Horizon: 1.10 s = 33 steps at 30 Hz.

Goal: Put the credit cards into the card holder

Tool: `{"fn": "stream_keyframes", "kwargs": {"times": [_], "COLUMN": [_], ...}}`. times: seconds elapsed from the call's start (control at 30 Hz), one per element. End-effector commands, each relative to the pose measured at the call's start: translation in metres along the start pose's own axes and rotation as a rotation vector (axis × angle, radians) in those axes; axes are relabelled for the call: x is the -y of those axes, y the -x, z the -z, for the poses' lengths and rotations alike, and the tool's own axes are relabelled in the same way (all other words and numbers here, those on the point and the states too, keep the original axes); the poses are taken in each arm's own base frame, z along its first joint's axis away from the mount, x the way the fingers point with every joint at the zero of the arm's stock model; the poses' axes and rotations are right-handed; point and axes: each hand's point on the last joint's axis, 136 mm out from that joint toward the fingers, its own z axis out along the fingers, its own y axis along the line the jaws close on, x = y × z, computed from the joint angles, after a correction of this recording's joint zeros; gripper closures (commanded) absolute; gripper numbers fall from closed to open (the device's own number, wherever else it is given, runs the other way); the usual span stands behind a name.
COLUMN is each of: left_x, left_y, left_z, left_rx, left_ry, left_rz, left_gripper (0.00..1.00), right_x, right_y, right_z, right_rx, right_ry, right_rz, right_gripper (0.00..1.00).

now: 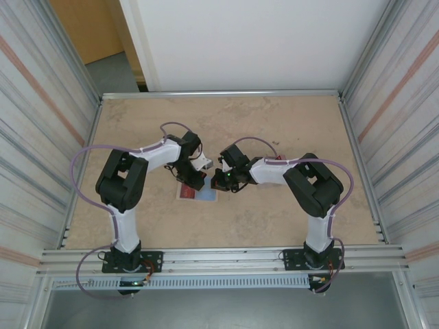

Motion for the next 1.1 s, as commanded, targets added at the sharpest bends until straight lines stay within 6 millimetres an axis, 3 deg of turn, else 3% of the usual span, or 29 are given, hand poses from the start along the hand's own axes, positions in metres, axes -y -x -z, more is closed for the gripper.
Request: {"fn": "stream_keyframes", "kwargs": {"times": [0.0, 0.3, 0.73, 1.07], "left_x": [-0.004, -0.003, -0.007, -0.009], "left_y": [-0.007, -0.007, -0.007, 0.003], "left_z": [-0.001, 0.003, 0.014, 0.046], "left_rx": [-0.017, -0.006, 0.036, 0.126], "left_ry": [0.009, 0.006, -0.009, -0.045], "left_rz": [0.000, -0.001, 0.023, 0.064], "left_gripper": [0.99, 0.99, 0.99, 0.96], "right_x": [0.007, -0.016, -0.001, -0.009], "right_y": [-0.008, -0.002, -0.010, -0.009], "right_z": [0.002, 0.005, -0.014, -0.009], "right_rx": [-0.022, -0.002, -0.048, -0.051], "right_ry": [-0.041, 0.047, -0.001, -0.017], "right_rz": [-0.007, -0.008, -0.020, 0.017], "right_gripper": [1.00, 1.00, 1.00, 1.00]}}
